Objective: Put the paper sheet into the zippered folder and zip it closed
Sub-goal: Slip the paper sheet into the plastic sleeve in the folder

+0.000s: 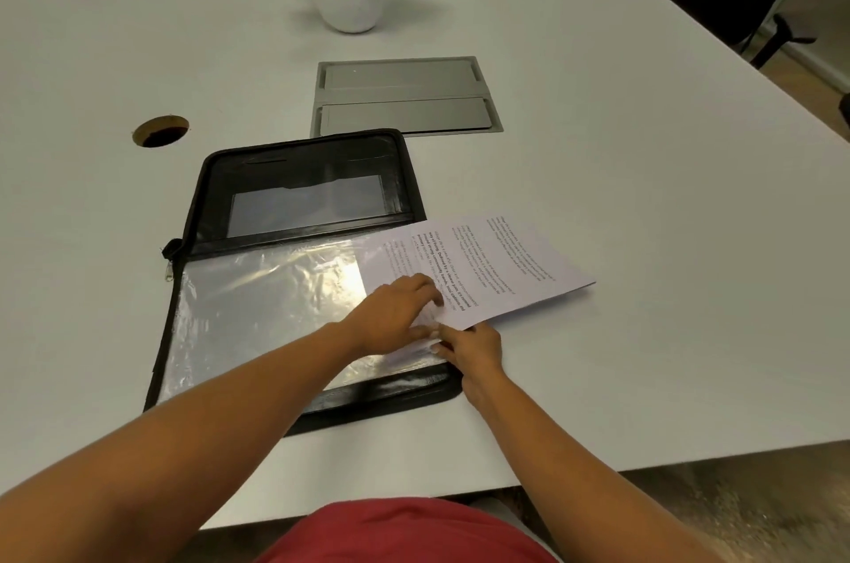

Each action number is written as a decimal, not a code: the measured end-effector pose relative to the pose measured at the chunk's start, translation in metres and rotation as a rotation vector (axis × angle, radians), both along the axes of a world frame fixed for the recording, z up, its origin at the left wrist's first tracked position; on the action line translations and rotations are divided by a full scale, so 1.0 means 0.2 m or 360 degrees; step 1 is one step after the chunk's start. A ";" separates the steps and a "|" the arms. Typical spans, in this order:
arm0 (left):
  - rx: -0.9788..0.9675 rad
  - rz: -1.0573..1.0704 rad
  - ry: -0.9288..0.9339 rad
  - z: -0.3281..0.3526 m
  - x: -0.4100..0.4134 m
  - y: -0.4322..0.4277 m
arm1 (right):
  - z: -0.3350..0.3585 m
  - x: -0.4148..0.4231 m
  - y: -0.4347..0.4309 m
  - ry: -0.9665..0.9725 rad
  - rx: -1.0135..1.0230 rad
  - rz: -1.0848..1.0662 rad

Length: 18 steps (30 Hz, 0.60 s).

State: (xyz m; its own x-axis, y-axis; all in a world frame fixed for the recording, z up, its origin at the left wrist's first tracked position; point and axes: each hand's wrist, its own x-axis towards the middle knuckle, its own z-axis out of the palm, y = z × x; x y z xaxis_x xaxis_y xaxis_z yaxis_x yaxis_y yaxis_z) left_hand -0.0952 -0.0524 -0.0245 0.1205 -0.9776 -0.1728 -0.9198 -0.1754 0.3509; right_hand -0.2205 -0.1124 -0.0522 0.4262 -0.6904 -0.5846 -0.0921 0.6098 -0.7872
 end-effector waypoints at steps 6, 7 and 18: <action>0.0462 0.0482 0.0000 -0.10 0.03 0.12 | -0.02 -0.07 -0.22 0.0118 -0.0076 -0.0388; 0.0495 0.0480 -0.0009 -0.10 0.03 0.13 | -0.02 -0.09 -0.28 0.0225 -0.0162 -0.0490; 0.0433 0.0562 0.0052 -0.15 0.00 0.08 | 0.04 -0.19 -0.43 0.0266 0.0130 -0.0088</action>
